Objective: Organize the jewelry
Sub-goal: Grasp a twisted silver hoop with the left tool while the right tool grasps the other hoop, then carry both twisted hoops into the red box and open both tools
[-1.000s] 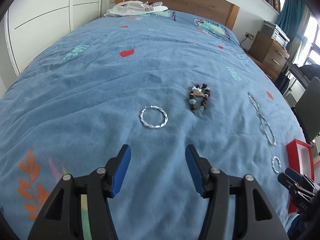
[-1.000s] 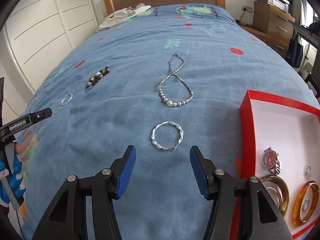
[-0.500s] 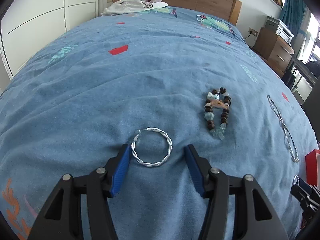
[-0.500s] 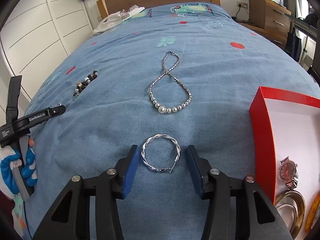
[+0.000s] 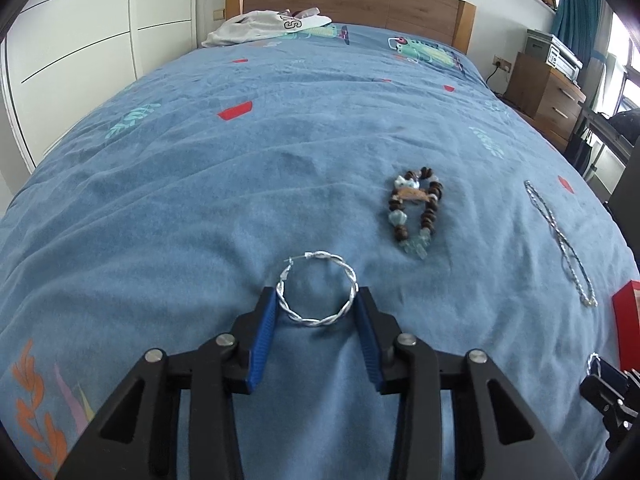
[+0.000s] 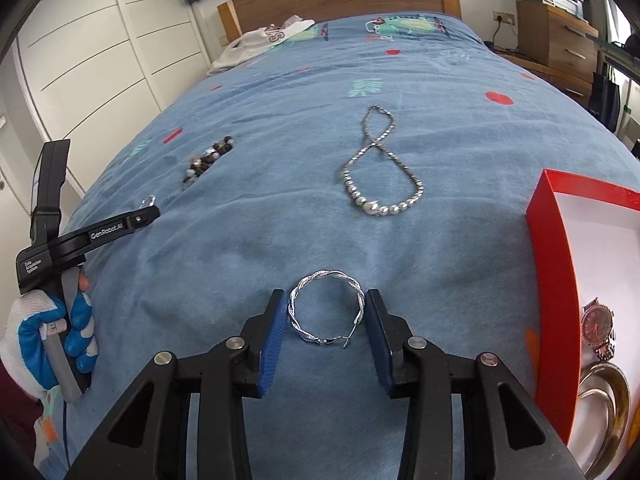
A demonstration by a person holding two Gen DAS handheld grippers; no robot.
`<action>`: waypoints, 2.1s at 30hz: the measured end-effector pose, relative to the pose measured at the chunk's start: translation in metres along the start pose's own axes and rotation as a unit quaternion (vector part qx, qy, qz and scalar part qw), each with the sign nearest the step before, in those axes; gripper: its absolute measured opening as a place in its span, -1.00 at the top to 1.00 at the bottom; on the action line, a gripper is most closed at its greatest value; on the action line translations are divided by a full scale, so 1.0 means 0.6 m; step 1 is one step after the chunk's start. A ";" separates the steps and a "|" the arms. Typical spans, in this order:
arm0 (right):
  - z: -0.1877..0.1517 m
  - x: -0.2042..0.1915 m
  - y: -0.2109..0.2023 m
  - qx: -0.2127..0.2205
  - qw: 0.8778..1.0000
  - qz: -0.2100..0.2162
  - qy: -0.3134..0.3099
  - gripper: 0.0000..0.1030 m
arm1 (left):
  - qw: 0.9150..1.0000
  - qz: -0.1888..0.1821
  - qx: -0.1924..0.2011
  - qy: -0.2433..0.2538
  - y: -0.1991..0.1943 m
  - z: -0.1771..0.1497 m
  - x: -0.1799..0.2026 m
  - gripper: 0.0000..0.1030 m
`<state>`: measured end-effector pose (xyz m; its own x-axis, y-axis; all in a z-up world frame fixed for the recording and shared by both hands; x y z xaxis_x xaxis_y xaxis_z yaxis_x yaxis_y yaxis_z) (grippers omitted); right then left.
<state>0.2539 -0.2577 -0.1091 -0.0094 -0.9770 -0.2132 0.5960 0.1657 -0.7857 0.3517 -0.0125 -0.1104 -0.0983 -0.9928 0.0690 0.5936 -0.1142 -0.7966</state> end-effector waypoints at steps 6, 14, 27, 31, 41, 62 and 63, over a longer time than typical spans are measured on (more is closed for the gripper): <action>-0.023 -0.030 -0.026 -0.002 1.000 0.016 -0.018 0.24 | 1.000 -0.008 0.006 0.014 -0.056 -0.044 0.021 0.29; -0.052 -0.055 -0.082 0.006 0.999 0.016 -0.036 0.24 | 0.999 -0.018 0.022 0.030 -0.146 -0.087 0.041 0.29; -0.065 -0.014 -0.219 0.057 0.998 -0.019 -0.018 0.24 | 0.996 -0.058 0.052 0.054 -0.280 -0.113 0.114 0.29; -0.063 0.046 -0.260 0.072 0.997 -0.041 -0.003 0.24 | 0.993 -0.082 0.055 0.071 -0.299 -0.109 0.181 0.29; -0.040 0.236 -0.299 0.076 0.992 -0.092 0.034 0.24 | 0.976 -0.159 0.033 0.145 -0.272 -0.106 0.436 0.29; -0.007 0.385 -0.161 -0.027 0.995 -0.094 0.002 0.24 | 0.956 -0.155 -0.066 0.242 -0.084 -0.129 0.657 0.29; -0.006 0.386 -0.157 -0.031 0.995 -0.095 -0.001 0.24 | 0.956 -0.153 -0.069 0.242 -0.079 -0.131 0.657 0.29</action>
<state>0.1925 -0.4988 -0.0867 -0.1159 -0.9916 -0.0575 0.5334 -0.0133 -0.8458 0.2220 -0.3958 -0.0930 -0.6281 -0.7764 0.0517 0.3703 -0.3567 -0.8577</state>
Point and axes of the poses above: each gripper's, at about its wrist camera, not at the fingertips, and y roughly the way its jaws point, x to its right, z to its top, the point moved 3 cm from there along y, roughly the way its jaws point, and after that the axes turned 4 degrees about -x, right-handed, at the moved point
